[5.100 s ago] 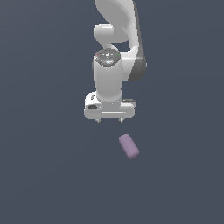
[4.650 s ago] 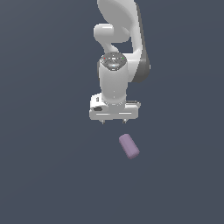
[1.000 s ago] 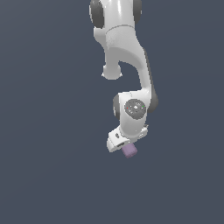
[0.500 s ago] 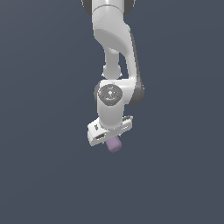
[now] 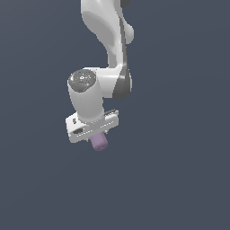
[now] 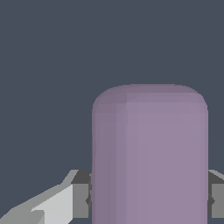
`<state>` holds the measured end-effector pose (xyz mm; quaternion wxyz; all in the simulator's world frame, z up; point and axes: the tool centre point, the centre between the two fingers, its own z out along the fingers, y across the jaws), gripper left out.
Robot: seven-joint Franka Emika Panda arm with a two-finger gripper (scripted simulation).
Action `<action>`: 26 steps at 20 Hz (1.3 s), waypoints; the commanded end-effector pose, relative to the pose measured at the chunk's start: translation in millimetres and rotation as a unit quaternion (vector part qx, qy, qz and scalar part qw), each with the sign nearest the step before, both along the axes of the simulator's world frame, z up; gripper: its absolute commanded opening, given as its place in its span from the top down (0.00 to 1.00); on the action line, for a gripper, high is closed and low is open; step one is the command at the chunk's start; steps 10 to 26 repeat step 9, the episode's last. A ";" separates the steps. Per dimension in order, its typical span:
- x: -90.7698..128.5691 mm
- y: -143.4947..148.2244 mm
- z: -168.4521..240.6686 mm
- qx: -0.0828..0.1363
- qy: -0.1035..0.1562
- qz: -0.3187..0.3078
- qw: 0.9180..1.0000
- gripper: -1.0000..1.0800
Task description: Pick up the object and move it to a goal position.
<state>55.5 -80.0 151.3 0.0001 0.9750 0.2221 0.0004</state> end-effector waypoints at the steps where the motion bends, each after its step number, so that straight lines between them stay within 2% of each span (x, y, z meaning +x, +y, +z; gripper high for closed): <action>1: -0.7 -8.7 6.3 0.000 0.000 0.001 1.000 1.00; 26: 1.0 -7.6 5.5 0.000 0.000 0.001 1.000 1.00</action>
